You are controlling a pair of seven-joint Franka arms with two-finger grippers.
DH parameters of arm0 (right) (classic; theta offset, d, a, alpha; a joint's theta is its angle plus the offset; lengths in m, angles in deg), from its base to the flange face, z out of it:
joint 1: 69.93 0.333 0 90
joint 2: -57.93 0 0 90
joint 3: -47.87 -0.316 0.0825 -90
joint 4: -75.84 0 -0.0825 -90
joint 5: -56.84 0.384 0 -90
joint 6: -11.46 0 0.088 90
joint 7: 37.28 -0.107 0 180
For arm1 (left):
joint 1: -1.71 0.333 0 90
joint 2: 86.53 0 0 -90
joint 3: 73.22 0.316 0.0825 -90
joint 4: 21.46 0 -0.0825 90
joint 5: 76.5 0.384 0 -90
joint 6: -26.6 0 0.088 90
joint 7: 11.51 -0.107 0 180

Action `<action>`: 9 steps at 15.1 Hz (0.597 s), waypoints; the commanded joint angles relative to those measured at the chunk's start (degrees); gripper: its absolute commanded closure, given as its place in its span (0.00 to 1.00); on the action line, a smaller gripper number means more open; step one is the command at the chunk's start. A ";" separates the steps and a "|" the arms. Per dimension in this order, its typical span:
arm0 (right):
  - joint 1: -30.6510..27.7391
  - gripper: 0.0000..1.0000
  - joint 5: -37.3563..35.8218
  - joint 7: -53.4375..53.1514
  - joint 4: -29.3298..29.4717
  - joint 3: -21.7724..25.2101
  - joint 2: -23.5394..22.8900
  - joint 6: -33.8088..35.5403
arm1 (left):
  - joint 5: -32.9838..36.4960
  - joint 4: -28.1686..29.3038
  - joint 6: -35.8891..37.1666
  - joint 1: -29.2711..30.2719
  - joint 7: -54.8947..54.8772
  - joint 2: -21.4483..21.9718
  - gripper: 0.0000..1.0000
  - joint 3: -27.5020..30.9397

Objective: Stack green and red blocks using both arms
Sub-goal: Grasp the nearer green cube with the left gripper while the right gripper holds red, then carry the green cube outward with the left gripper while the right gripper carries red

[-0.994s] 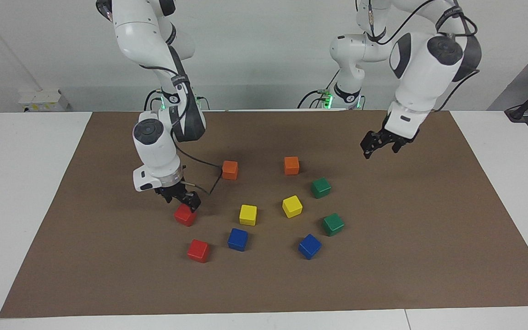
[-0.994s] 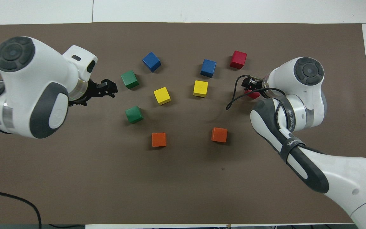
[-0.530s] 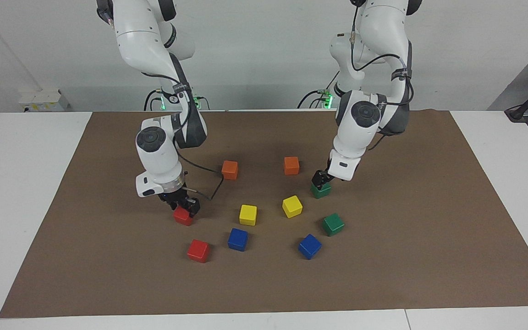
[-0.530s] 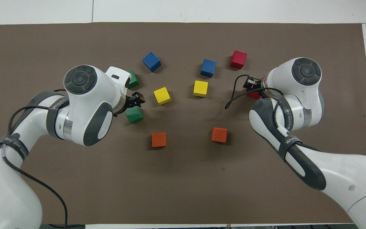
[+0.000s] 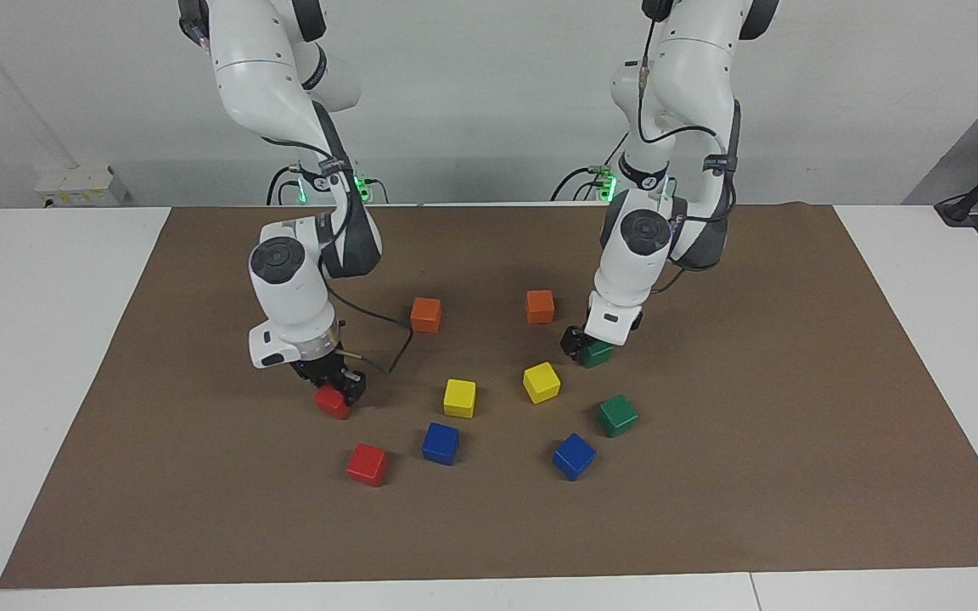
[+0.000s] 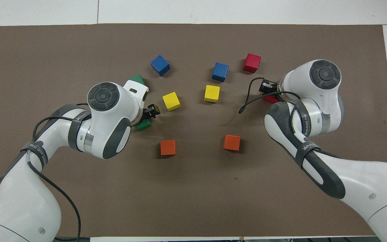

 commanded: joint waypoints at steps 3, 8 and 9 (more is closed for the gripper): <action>-6.75 1.00 -0.97 16.36 -0.26 -0.02 4.69 6.03 | 0.86 2.11 -1.26 -0.40 0.62 0.12 0.99 0.37; -14.22 1.00 -0.97 33.42 -7.10 -0.19 6.10 -0.53 | 1.04 -4.74 13.16 7.65 -13.73 2.67 1.00 0.64; -15.63 1.00 -0.97 35.71 -9.47 -0.20 6.19 -3.60 | 1.04 -6.06 14.13 10.99 -20.23 2.41 1.00 0.64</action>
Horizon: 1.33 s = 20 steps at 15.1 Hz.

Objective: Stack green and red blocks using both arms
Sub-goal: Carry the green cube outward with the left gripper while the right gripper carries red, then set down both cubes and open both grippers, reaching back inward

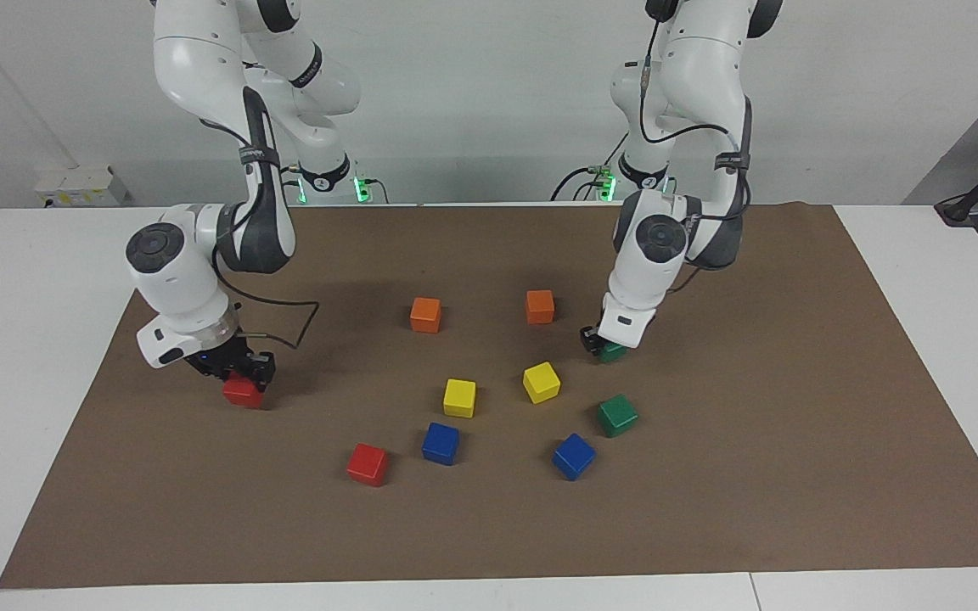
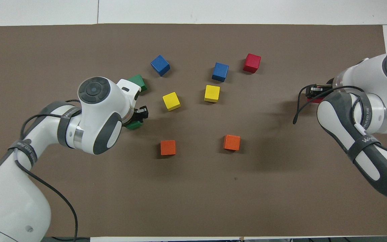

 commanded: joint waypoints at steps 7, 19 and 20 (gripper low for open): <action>-2.59 0.01 0.00 4.11 -7.00 -0.83 1.12 -9.78 | 0.92 -5.29 -3.25 19.91 -38.74 -3.97 1.00 -0.10; 12.34 0.00 -3.96 -18.72 22.25 -0.83 -6.42 15.54 | 2.94 -5.27 -5.11 20.62 -38.65 -5.82 0.00 -0.01; 13.23 0.00 -3.95 -21.01 25.84 -0.74 -9.13 16.32 | 2.33 -7.72 -3.10 19.92 -37.08 -5.90 0.00 -0.10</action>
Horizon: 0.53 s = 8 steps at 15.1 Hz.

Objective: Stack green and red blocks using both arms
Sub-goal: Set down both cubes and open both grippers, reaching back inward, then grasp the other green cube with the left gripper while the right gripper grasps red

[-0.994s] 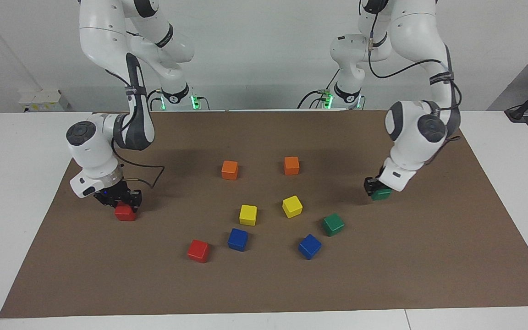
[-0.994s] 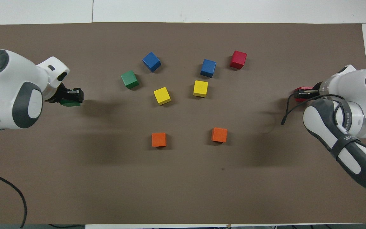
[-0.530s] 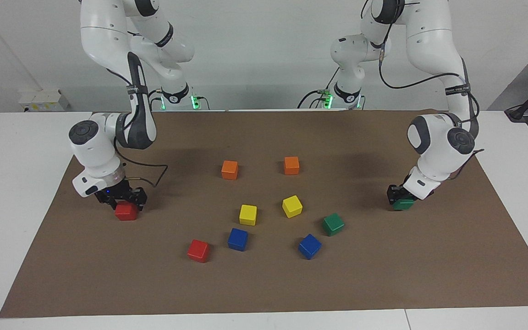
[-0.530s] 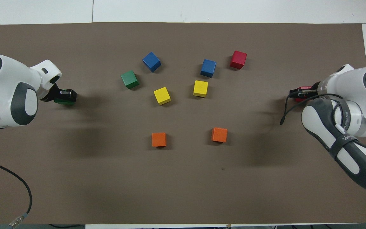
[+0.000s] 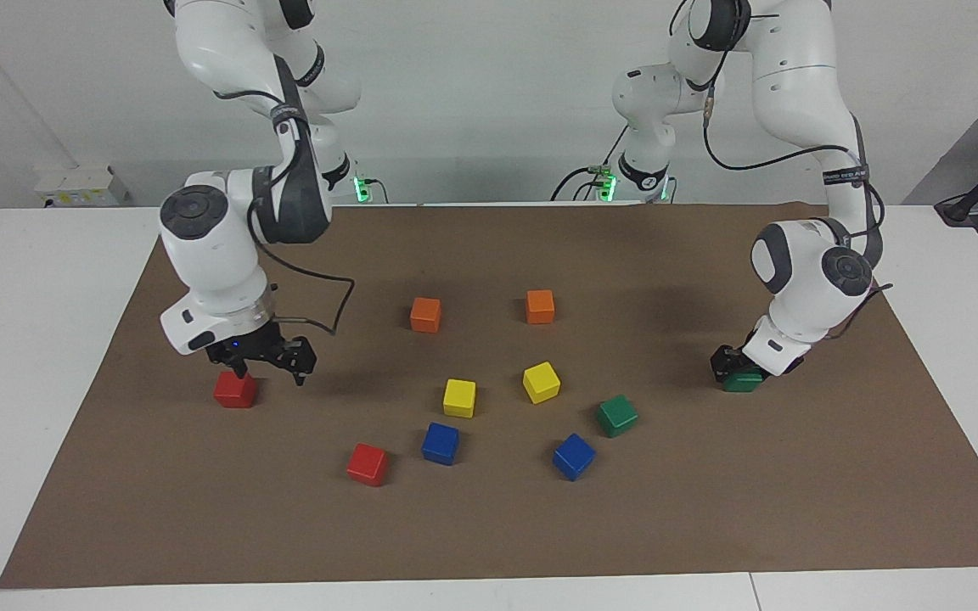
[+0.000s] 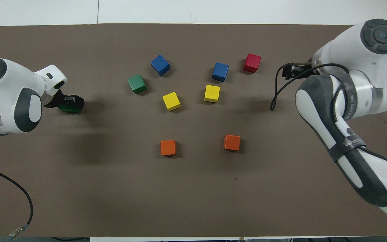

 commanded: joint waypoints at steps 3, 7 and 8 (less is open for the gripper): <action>3.21 0.00 -1.04 -10.23 18.12 0.11 -14.97 3.74 | 0.08 -18.27 12.38 -8.57 24.17 -4.33 0.00 -0.35; 5.50 0.00 -1.04 -14.29 27.45 0.20 -22.71 4.18 | 0.17 -32.44 18.57 -17.54 40.72 -12.59 0.00 0.18; 5.59 0.00 -1.12 -14.29 29.21 0.20 -23.94 4.27 | 0.34 -32.73 17.52 -18.61 42.24 -13.39 0.00 0.26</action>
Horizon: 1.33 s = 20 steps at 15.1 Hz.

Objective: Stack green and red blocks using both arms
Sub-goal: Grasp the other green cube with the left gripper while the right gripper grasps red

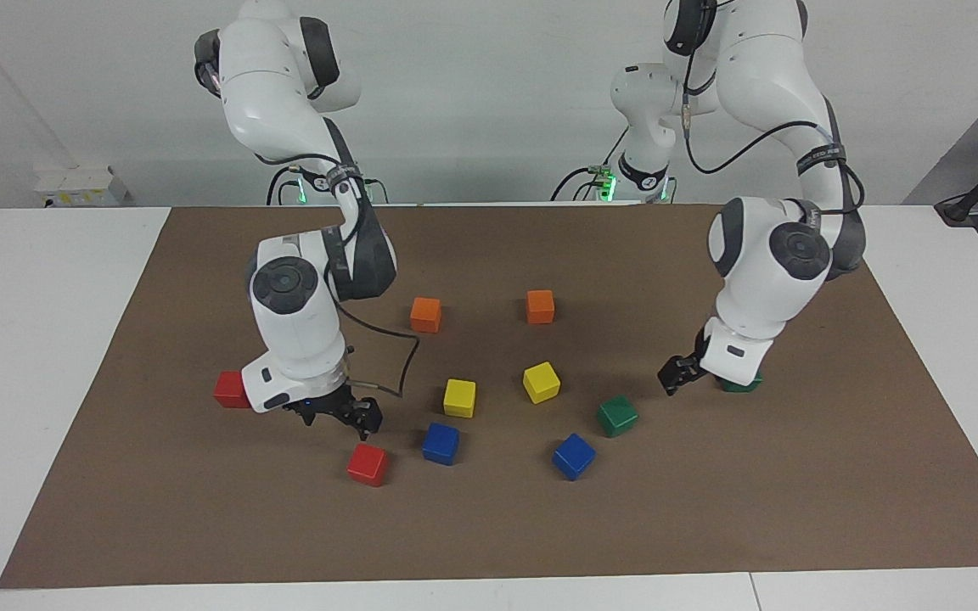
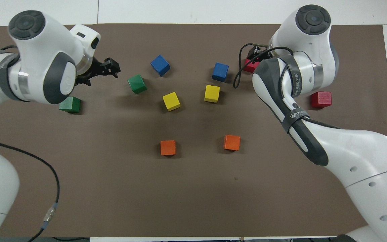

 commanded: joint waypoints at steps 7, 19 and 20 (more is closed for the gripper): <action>1.00 0.00 -0.76 -2.08 9.27 0.01 -9.23 -2.24 | 4.32 -0.09 -8.73 -6.01 12.03 -6.36 0.00 2.34; 0.83 1.00 -0.14 -4.63 7.95 -0.08 -10.46 -6.29 | 5.38 2.68 -4.23 -6.28 16.09 -4.77 1.00 2.25; 0.31 1.00 -0.49 -4.63 7.95 -0.07 -10.46 -5.77 | 5.56 0.65 -1.04 -5.76 14.87 -4.08 1.00 2.34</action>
